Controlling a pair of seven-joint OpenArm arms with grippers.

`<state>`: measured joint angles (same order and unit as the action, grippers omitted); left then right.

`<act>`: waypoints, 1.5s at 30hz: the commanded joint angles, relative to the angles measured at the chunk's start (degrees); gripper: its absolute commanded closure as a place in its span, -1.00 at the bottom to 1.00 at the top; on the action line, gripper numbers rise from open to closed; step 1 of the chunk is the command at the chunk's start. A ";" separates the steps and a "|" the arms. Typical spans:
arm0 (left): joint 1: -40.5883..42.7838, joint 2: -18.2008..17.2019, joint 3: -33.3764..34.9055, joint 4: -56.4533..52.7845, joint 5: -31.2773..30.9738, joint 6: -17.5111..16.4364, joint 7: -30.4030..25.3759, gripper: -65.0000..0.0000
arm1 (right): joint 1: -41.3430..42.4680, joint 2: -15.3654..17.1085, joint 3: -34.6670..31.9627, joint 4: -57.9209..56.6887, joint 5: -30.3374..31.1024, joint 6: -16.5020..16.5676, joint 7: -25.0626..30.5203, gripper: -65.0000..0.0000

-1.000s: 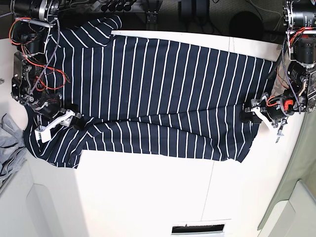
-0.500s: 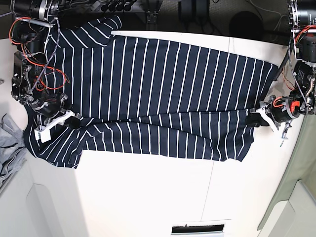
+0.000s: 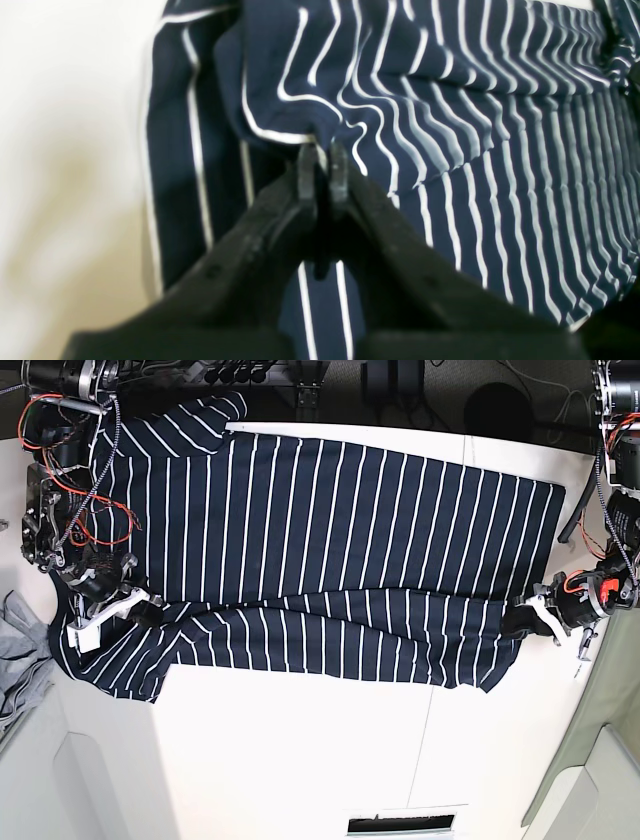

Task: Layout the t-shirt on the table in an organized manner, then fold the t-shirt properly
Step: 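Lift the grasped edge with both grippers and fold it over the shirt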

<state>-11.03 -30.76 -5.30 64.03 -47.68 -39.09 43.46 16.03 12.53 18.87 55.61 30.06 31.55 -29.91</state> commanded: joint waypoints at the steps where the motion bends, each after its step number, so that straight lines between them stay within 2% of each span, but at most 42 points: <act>1: -2.05 -1.18 -0.39 1.01 -1.40 -0.91 -2.62 1.00 | 1.62 0.83 0.13 2.73 1.42 0.85 1.16 1.00; 6: -7.43 -0.61 -0.39 0.61 0.02 -0.91 -8.46 1.00 | 3.02 2.12 0.13 8.90 1.09 1.03 0.17 1.00; 9: -13.00 1.86 -0.22 -1.90 6.21 -0.91 -12.59 1.00 | 6.99 2.60 0.11 8.52 -1.46 1.01 0.79 1.00; 13: -22.25 5.66 2.73 -12.68 13.00 4.85 -19.21 1.00 | 15.98 2.86 0.11 4.24 -11.58 0.76 5.29 1.00; 14: -24.83 6.54 3.87 -16.33 13.99 5.35 -20.13 0.90 | 18.60 2.82 0.04 2.45 -13.53 0.81 5.16 1.00; 15: -27.17 7.30 4.94 -19.69 14.60 5.44 -20.63 0.64 | 20.76 2.89 -0.24 0.87 -14.12 0.76 4.22 0.74; 17: -30.51 8.28 6.71 -24.65 15.39 5.44 -20.72 0.17 | 23.45 3.02 -0.72 -1.11 -14.69 0.07 1.51 0.01; 18: -31.39 8.44 7.34 -26.01 15.41 5.44 -20.46 0.04 | 23.93 2.99 -0.79 -1.31 -14.62 -0.55 0.00 -0.23; 19: -31.80 8.39 7.61 -26.62 15.39 5.44 -19.61 0.01 | 23.98 2.99 -0.79 -1.29 -14.58 -0.72 -1.05 -0.33; 20: -31.82 8.33 7.58 -26.60 15.39 5.46 -18.18 0.02 | 23.87 2.99 -0.76 -1.29 -14.34 -0.70 -2.10 -0.33; 23: -31.45 7.48 7.58 -26.58 15.30 4.87 -12.68 0.02 | 22.18 3.04 -0.74 -1.22 -12.37 -0.68 -5.38 -0.33; 24: -30.99 6.95 7.58 -26.58 14.62 3.06 -11.10 0.02 | 21.27 3.06 -0.74 -1.20 -11.08 -0.68 -6.51 -0.33; 25: -30.32 6.25 7.58 -26.45 12.83 0.20 -9.66 0.02 | 20.17 3.06 -0.74 -1.09 -9.75 -0.68 -7.32 -0.33; 26: -29.31 5.42 7.58 -26.16 10.12 -0.91 -8.24 0.02 | 18.84 3.06 -0.74 -0.85 -8.35 -0.66 -7.91 -0.33; 29: -24.63 2.54 7.58 -23.74 0.96 -0.91 -3.67 0.02 | 13.25 3.02 -0.72 1.51 -4.44 -0.61 -8.85 -0.33; 31: -20.70 0.52 7.58 -21.14 -2.84 -0.91 -1.25 0.02 | 8.94 2.99 -0.72 4.07 -2.23 -0.59 -10.03 -0.31; 32: -18.53 -0.39 7.56 -19.61 -3.80 -0.91 -0.83 0.03 | 6.67 2.99 -0.74 5.62 -1.53 -0.44 -10.47 -0.24; 34: -14.21 -1.99 7.52 -16.65 -5.07 -0.91 -0.81 0.07 | 2.23 2.99 -0.72 8.92 -1.03 -0.24 -10.38 0.11; 37: -8.48 -2.56 7.52 -12.94 -6.73 -0.91 -0.81 0.21 | -3.34 3.02 -0.59 14.47 -0.94 -0.26 -10.21 0.91; 38: -6.99 -2.38 7.54 -11.87 -6.69 -0.91 -0.79 0.27 | -5.07 3.02 -0.15 16.55 -0.92 -0.24 -10.21 1.00; 42: -3.06 -2.47 7.52 -10.19 -6.69 -0.91 -0.74 0.60 | -11.23 3.02 3.50 24.76 -0.92 -0.26 -11.04 1.00; 45: -1.70 -3.19 6.82 -10.14 -7.15 -0.91 1.27 0.63 | -13.90 3.13 7.85 29.20 -0.90 -0.24 -14.05 1.00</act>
<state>-11.70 -32.58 2.13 52.97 -53.69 -39.29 45.47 1.04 14.79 26.59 83.72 28.01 31.05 -45.39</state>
